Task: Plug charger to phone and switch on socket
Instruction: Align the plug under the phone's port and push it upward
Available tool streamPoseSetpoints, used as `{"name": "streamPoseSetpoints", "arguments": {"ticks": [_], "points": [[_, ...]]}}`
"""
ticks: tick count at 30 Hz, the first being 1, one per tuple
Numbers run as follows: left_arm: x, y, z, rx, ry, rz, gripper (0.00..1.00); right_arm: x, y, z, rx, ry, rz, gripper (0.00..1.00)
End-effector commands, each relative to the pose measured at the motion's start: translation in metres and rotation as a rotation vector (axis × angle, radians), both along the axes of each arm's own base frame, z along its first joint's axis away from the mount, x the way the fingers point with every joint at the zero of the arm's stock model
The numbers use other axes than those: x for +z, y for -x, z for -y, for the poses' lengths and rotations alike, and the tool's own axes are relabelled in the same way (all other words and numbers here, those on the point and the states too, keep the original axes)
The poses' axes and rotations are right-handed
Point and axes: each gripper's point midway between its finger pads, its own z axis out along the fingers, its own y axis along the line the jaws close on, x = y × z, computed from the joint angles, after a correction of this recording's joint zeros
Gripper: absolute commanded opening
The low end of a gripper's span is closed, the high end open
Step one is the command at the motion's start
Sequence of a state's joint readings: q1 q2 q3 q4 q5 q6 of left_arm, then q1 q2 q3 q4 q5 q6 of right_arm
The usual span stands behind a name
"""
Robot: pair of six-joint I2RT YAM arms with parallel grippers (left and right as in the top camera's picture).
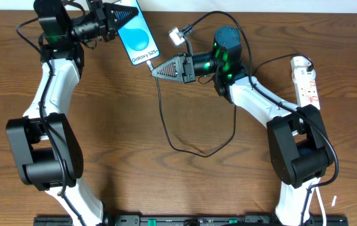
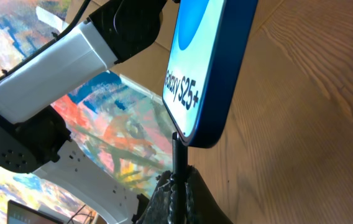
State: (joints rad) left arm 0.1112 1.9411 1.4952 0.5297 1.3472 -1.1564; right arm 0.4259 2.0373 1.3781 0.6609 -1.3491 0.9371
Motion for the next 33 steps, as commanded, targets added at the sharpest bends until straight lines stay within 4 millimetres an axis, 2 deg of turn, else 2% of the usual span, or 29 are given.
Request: {"name": "streamPoseSetpoints", "arguments": {"ticks": [1,7,33], "points": [[0.0075,0.0082,0.0083,-0.039,0.003,0.010,0.07,0.0118,-0.0042,-0.0002,-0.042,-0.013,0.017,0.01],[0.0075,0.0082,0.0081,-0.039,0.003,0.010,0.07,0.0168,-0.0054,-0.0001,-0.049,-0.023,0.009,0.01],[0.0076,0.0047,0.0077,-0.018,0.020,-0.032,0.07,0.0168,-0.0090,0.0000,-0.069,-0.023,0.007,0.01]]}}
